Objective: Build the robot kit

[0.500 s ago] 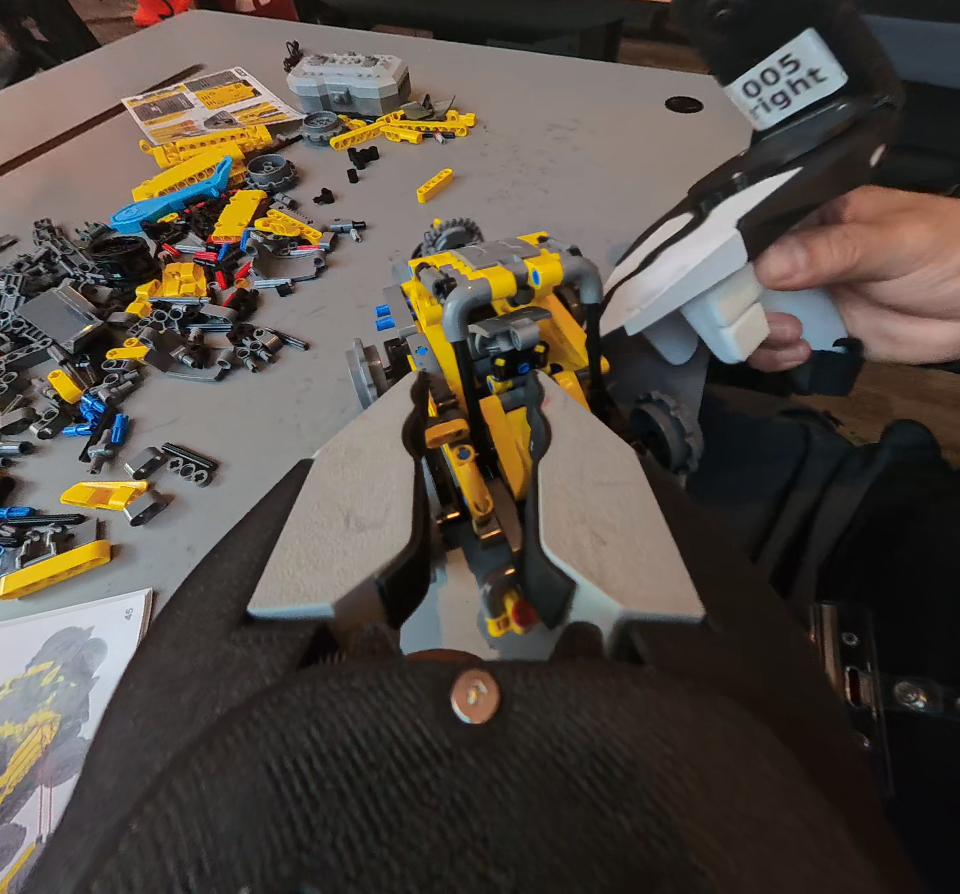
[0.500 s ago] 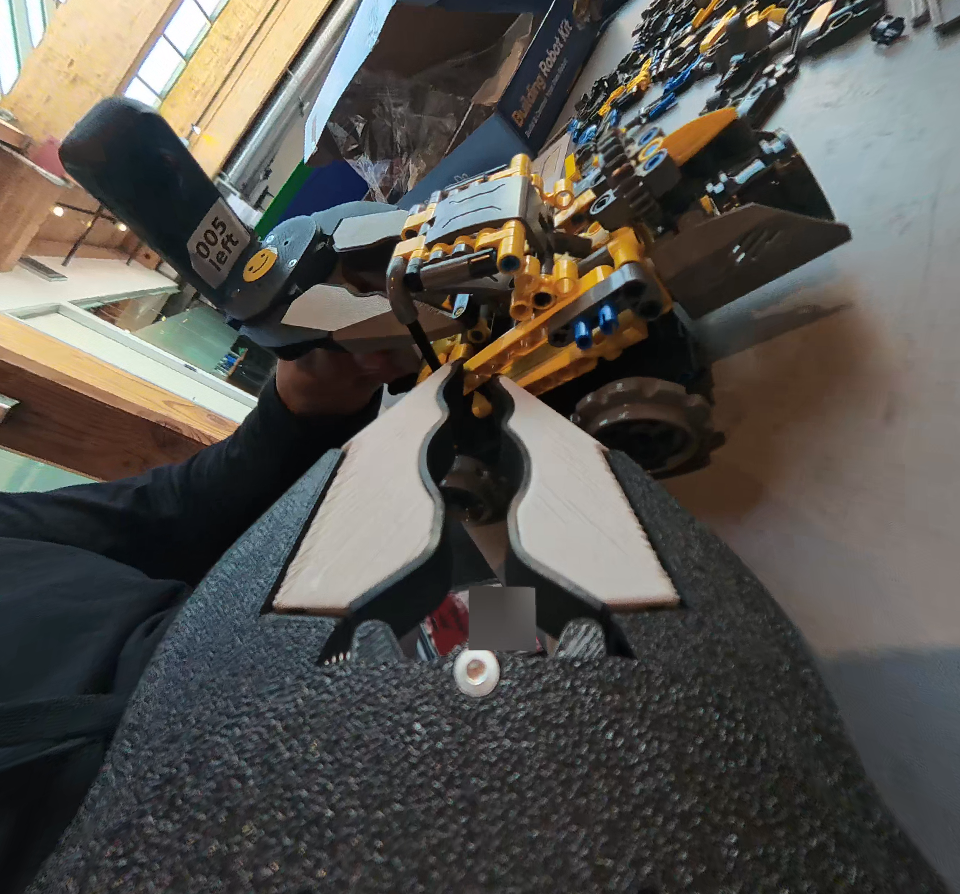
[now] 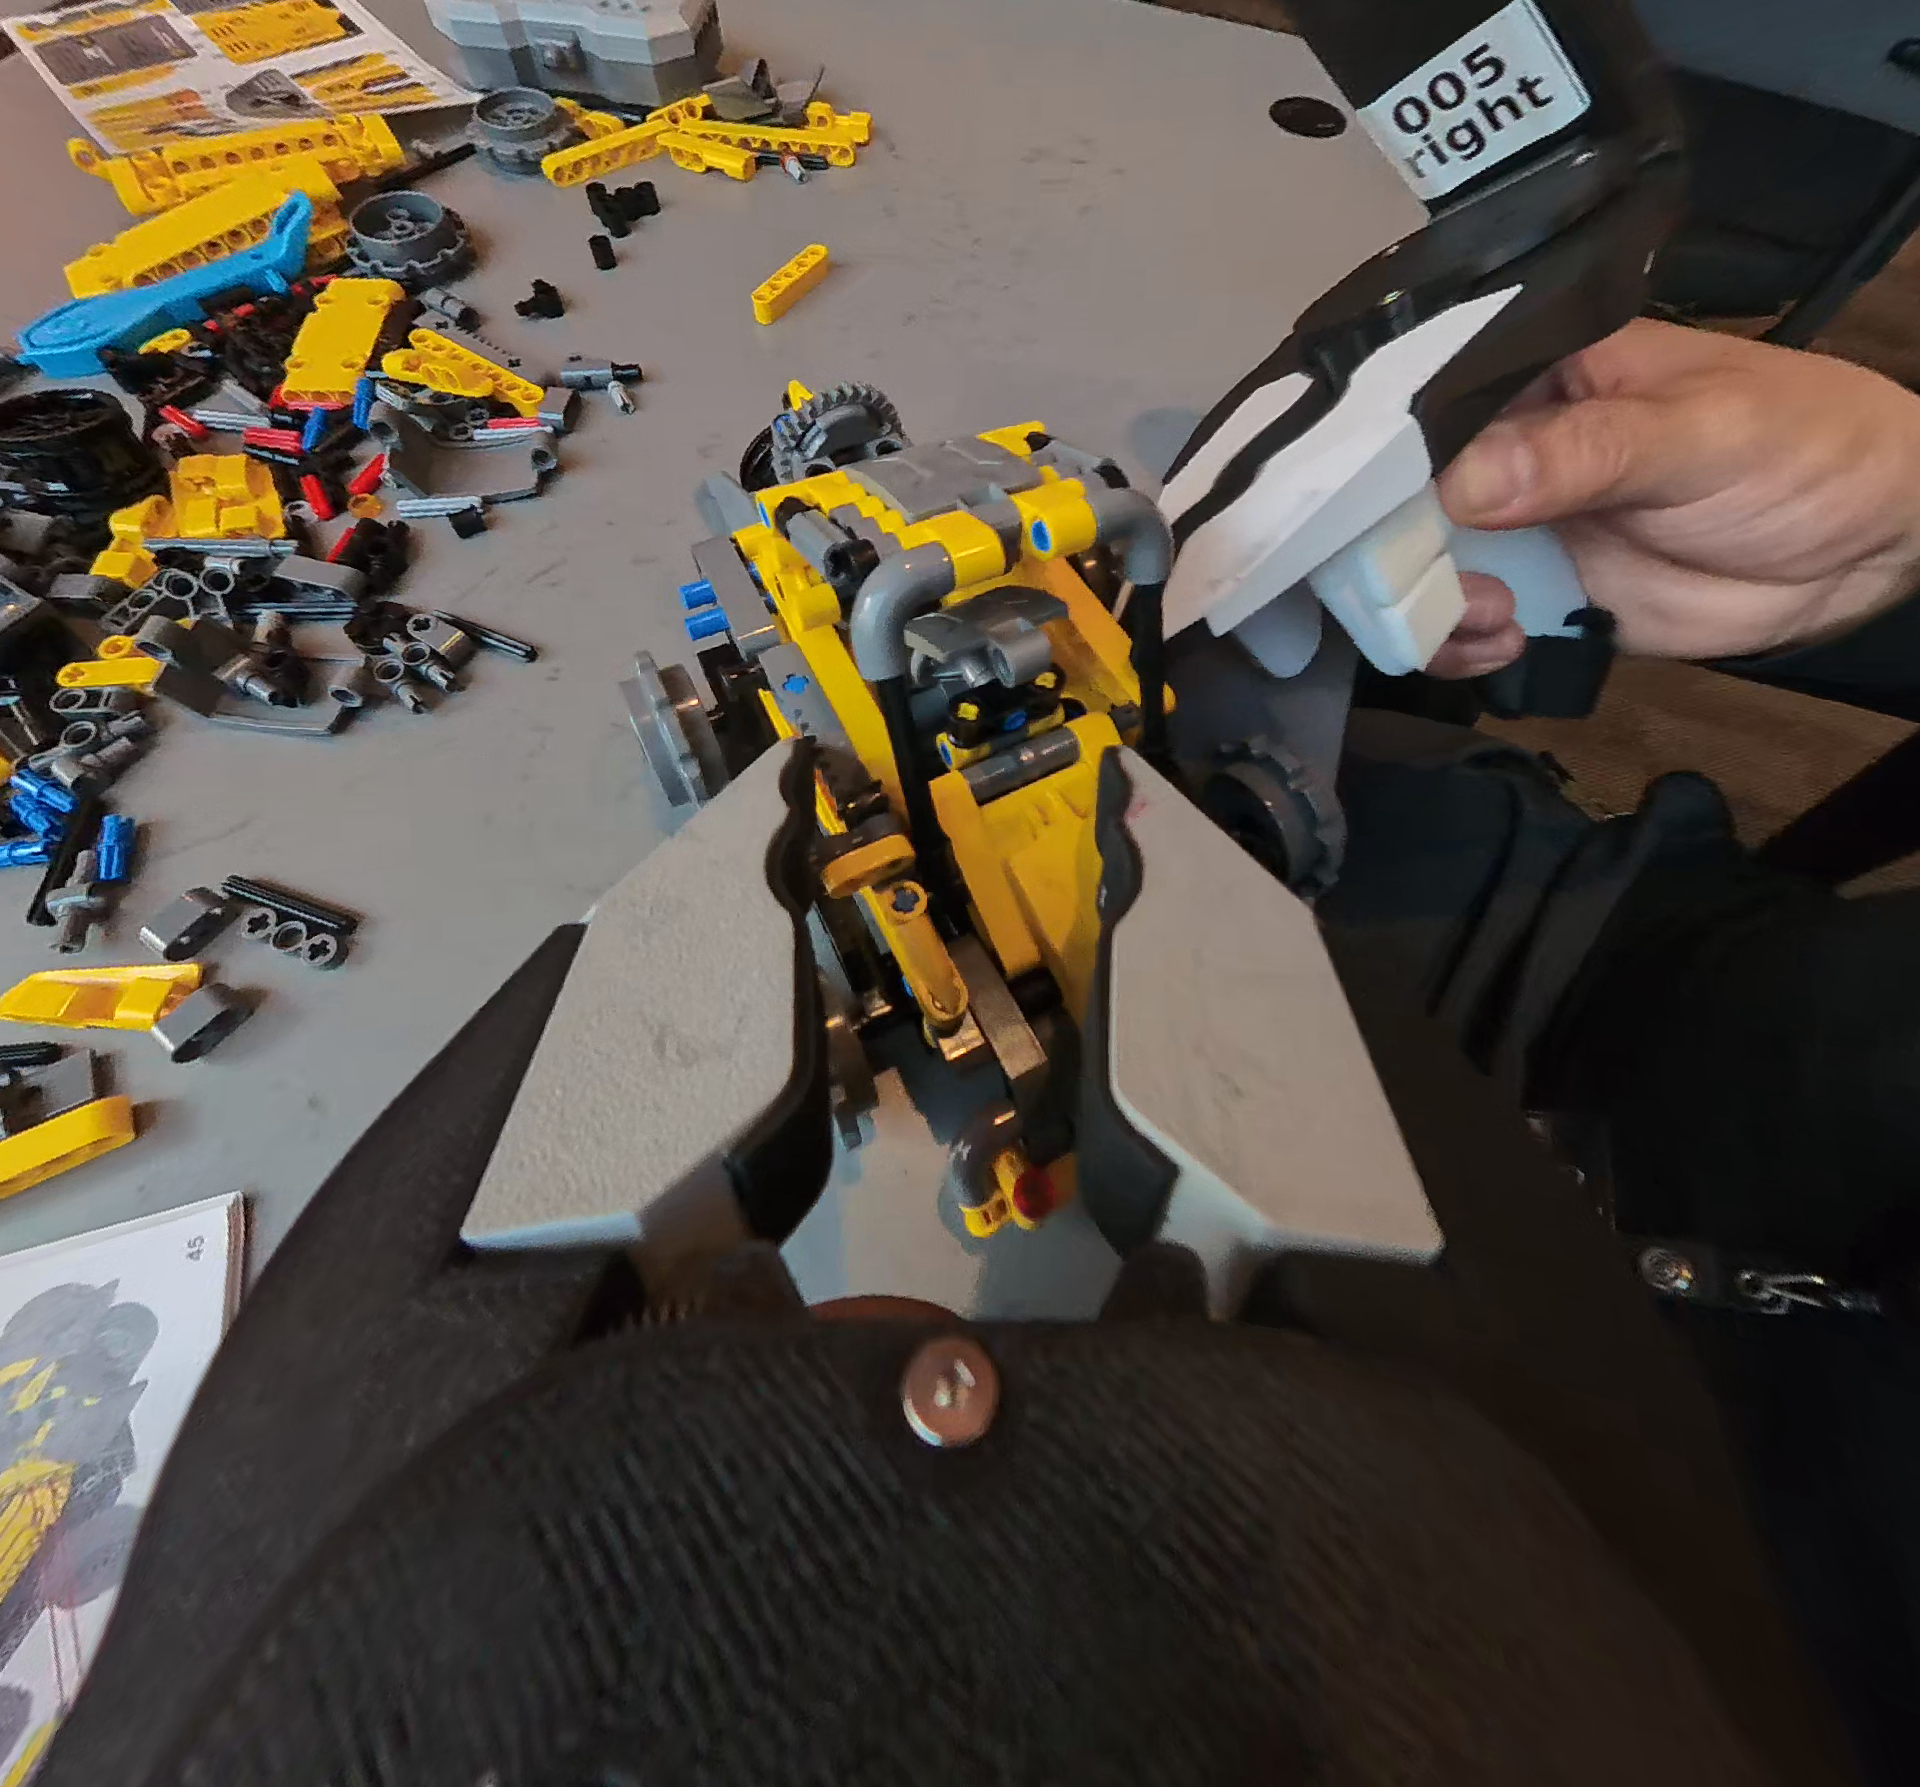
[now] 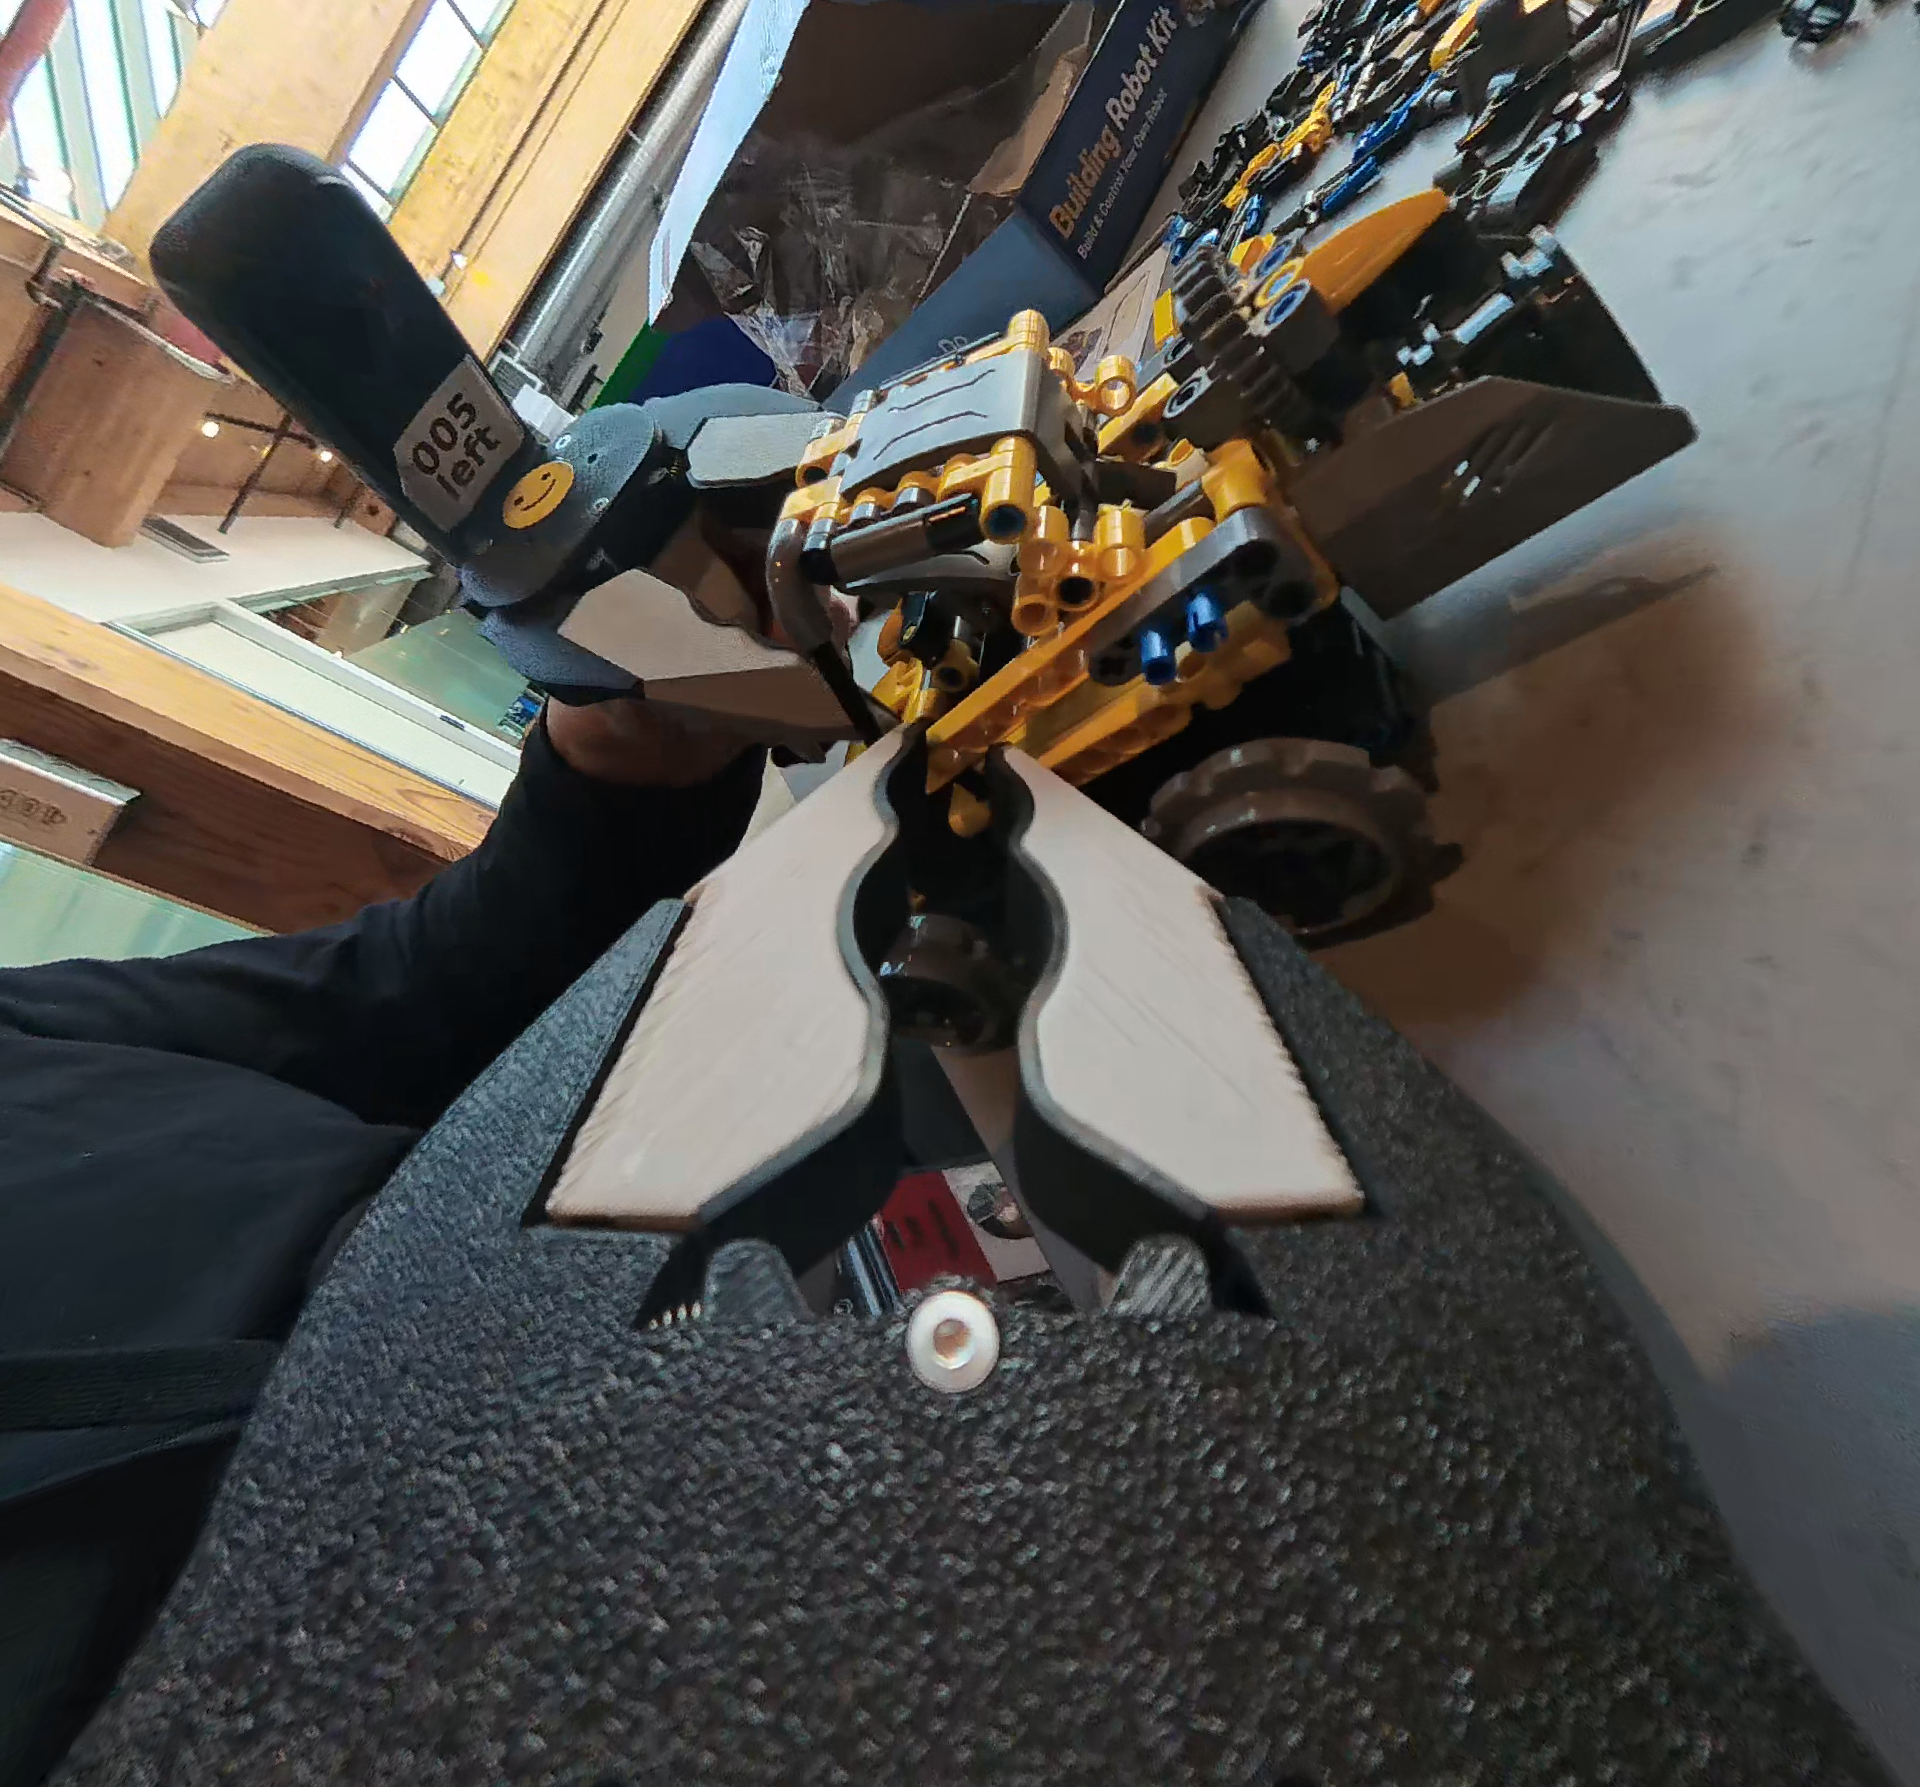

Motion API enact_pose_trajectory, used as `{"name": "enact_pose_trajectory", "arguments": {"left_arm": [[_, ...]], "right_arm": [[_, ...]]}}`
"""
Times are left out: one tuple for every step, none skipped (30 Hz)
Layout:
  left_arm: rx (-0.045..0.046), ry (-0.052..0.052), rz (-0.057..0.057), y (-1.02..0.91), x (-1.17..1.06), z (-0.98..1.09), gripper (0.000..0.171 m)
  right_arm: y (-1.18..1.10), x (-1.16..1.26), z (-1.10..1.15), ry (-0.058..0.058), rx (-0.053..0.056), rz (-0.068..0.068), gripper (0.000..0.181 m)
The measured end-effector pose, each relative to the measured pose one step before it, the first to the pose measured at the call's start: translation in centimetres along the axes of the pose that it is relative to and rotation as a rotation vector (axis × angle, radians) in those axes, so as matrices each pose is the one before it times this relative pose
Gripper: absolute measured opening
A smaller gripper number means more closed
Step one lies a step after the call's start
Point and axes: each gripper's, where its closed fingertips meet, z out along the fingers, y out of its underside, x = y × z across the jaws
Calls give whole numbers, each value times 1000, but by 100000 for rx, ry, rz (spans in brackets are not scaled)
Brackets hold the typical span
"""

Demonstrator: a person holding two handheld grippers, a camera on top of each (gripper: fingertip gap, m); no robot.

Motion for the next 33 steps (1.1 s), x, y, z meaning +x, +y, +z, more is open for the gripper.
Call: {"name": "enact_pose_trajectory", "arguments": {"left_arm": [[72,733,5,-4,-53,-40,50],[152,664,378,27,-53,-63,48],[96,-854,733,32,-234,-96,42],[338,-133,908,2,-17,6,42],[413,-328,727,-22,6,34,42],[497,-497,195,-24,-1,41,43],[496,-431,-416,-14,-11,59,44],[648,-257,-131,-21,-6,66,45],[466,362,-192,-14,-5,39,45],[532,577,70,-23,7,43,45],[537,558,-214,-23,4,40,45],[215,330,249,-16,-3,29,45],[14,11,391,0,12,20,45],[200,-214,207,11,-1,9,45],[580,-299,77,8,3,6,45],[852,-320,-288,11,13,-13,45],[887,-612,7,8,11,-12,45],[810,-767,224,3,13,-9,45],[632,-715,-41,-16,-6,-7,45],[763,-1156,-49,-39,-60,10,45],[1974,-4143,-1585,-233,-502,-49,35],[975,-163,3308,-89,29,-61,34],[1,-685,765,-20,11,-15,34],[-116,-435,832,-12,21,-30,34],[100,-94,-188,-6,-34,-80,34],[473,574,-623,-24,-26,-94,35],[235,827,-1222,-19,-65,-47,35],[-285,1207,-991,-31,-10,22,35],[-1338,2855,191,28,137,11,39],[-2808,3417,358,165,99,-63,39],[-1814,4146,-92,3,217,-150,41],[-2182,4633,-783,78,287,-105,46],[-3560,2749,-108,284,65,-32,47]], "right_arm": [[14,-12,-11,-298,-239,176,12],[25,-30,6,-477,-226,257,12],[52,-51,1,-498,-380,-320,12],[79,-44,34,-141,-613,-509,12],[-2,17,-8,162,-279,-769,12],[-22,27,2,37,-231,-440,11],[-27,18,32,-41,153,453,11],[-20,20,33,89,290,371,11],[-9,15,-10,185,39,-340,11],[20,-5,-24,163,-22,-532,11],[-7,13,-39,192,260,-620,12],[-4,-5,-31,-128,102,-411,11],[19,-7,-18,-281,-108,-90,11],[8,-2,-13,-31,24,-144,11],[31,-10,-4,208,-69,-911,11],[26,-12,-17,374,16,-993,11],[23,-16,4,176,90,-501,11],[16,-12,-5,3,7,-447,11],[5,-15,-13,-21,65,-178,10],[-33,28,-18,290,412,-253,10],[-1,9,15,295,81,-717,10],[320,-301,160,-1559,-2002,-579,10],[-21,11,79,1269,533,-1613,10],[-31,20,-38,124,-469,-667,10],[-72,37,23,-1229,207,2381,9],[-71,15,40,-1228,706,2413,10],[-109,30,6,-819,523,2042,10],[-48,57,1,-265,-223,1011,10],[-62,57,-34,14,-8,675,10],[-77,42,-72,-47,379,391,10],[9,-3,-75,-426,-164,269,10],[42,-39,-39,-273,-429,-129,10],[11,4,-14,179,-29,-340,10]]}}
